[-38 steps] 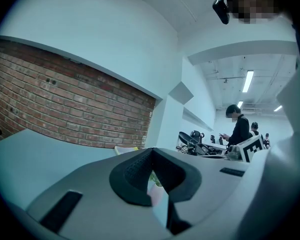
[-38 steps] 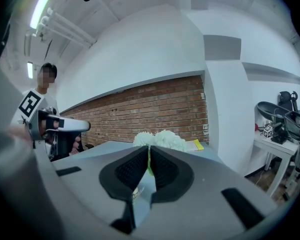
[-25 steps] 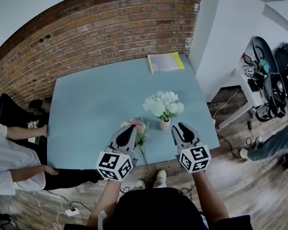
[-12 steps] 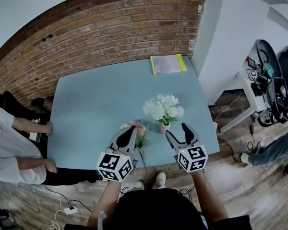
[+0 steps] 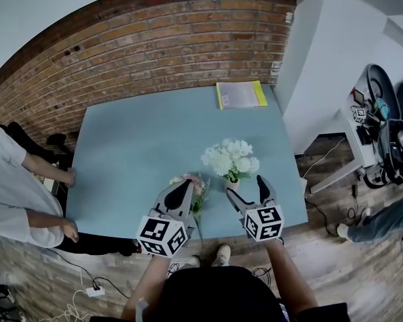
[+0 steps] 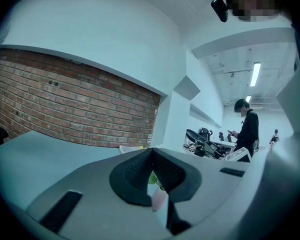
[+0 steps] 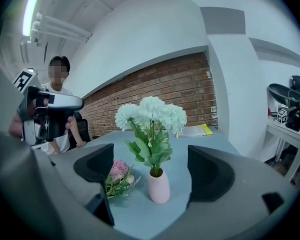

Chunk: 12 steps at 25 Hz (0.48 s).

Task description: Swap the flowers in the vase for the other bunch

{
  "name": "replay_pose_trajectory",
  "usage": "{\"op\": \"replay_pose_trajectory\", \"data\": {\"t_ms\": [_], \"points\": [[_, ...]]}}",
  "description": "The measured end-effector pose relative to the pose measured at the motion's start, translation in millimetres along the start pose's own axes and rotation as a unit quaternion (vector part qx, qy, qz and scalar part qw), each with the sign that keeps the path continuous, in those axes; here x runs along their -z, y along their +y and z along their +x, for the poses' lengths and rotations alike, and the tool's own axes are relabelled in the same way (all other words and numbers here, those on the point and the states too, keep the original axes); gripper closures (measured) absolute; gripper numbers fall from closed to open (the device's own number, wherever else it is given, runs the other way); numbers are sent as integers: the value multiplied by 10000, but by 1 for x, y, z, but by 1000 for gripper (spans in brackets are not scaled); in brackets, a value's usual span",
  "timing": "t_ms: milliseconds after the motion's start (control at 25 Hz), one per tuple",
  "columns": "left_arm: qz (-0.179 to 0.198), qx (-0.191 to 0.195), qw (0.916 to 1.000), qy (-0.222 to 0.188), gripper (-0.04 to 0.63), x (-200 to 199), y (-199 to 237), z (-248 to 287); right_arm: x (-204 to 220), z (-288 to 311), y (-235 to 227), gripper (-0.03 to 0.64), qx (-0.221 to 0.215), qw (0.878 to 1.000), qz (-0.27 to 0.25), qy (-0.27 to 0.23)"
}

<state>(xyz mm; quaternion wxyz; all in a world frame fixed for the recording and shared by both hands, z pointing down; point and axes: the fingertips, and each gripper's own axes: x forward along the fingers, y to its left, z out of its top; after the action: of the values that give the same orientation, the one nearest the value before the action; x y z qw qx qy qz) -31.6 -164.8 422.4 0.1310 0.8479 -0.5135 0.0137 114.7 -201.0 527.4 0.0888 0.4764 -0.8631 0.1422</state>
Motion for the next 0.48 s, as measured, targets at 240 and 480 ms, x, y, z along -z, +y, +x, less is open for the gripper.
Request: {"op": "replay_pose_trajectory", "data": {"t_ms": [240, 480], "points": [[-111, -167, 9998, -8, 589, 2, 6, -1, 7, 16, -4, 176, -131, 9998, -62, 161], [-118, -325, 9994, 12, 589, 5, 14, -2, 11, 35, -3, 176, -279, 9991, -153, 287]]}}
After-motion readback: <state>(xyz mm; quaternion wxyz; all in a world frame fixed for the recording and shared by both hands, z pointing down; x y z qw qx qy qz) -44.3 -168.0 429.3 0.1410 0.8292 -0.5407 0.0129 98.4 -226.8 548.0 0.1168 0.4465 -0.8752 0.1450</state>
